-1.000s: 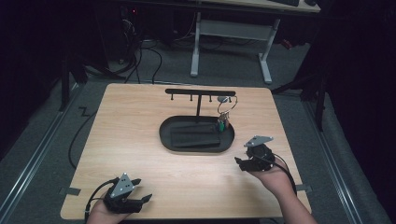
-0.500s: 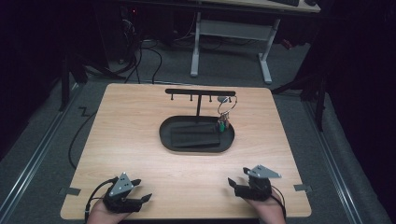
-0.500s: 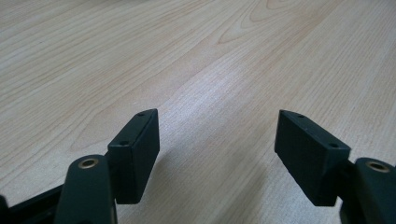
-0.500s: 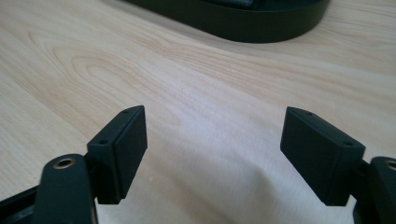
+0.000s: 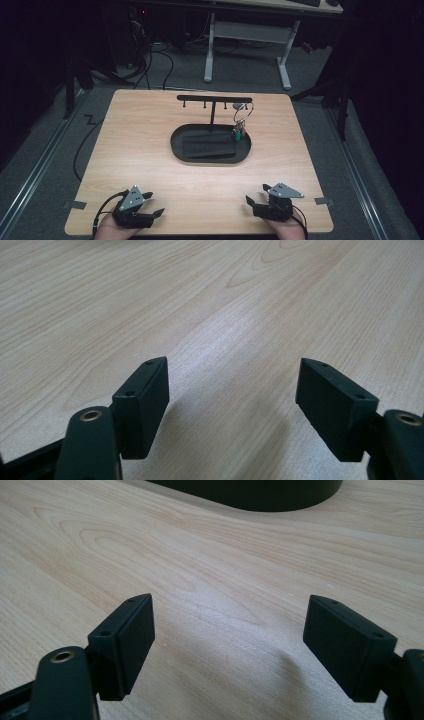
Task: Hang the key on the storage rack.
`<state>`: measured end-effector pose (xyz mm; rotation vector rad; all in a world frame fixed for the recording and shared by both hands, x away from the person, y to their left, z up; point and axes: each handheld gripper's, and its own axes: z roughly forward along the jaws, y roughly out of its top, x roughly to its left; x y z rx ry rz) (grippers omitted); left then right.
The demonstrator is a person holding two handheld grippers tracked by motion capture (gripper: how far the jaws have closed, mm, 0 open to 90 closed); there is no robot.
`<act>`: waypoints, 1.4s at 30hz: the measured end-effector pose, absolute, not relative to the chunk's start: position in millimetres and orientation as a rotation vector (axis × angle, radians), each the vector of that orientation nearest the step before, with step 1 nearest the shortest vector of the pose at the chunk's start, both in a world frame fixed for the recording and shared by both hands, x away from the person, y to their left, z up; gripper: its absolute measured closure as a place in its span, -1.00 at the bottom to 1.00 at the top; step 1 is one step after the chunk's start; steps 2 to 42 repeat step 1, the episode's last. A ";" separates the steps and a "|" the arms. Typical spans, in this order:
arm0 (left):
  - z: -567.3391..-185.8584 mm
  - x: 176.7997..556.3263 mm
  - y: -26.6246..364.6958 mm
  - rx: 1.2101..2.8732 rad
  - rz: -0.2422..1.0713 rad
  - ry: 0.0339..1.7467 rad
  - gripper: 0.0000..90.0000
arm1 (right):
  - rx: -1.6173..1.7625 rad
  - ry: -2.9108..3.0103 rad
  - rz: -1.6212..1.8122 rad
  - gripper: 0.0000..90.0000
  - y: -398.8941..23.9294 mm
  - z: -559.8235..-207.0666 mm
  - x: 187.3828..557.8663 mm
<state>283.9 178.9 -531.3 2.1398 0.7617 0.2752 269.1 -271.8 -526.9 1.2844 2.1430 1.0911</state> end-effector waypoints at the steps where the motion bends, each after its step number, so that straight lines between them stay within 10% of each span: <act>1: -531.2 283.9 179.3 2.137 0.272 0.766 -0.33 | 1.286 2.143 1.093 -0.54 -271.4 -526.8 269.1; 42: -531.2 283.9 179.3 2.137 0.272 0.766 -0.33 | 1.286 2.143 1.093 -0.54 -271.4 -526.8 269.1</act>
